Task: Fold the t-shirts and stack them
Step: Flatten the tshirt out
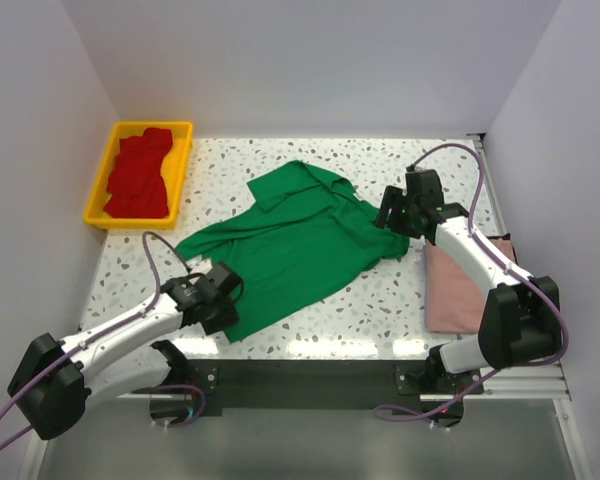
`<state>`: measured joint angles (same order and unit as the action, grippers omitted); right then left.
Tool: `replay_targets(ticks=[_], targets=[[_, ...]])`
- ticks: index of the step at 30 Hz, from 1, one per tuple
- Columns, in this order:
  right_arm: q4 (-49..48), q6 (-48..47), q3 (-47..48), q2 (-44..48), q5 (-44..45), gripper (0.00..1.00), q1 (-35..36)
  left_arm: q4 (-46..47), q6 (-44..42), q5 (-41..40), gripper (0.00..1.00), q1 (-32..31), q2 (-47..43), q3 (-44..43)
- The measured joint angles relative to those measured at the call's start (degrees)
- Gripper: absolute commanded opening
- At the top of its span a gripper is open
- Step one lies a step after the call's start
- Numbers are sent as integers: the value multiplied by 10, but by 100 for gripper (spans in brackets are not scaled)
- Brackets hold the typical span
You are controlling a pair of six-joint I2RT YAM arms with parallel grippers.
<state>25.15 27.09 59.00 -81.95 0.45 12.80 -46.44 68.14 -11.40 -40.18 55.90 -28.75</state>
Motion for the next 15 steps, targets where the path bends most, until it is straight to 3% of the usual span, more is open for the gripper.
replay_targets(ticks=[15], targets=[[-5,0,-2,0,0,68,0,-10,-4,8,44,-49,96,-36]])
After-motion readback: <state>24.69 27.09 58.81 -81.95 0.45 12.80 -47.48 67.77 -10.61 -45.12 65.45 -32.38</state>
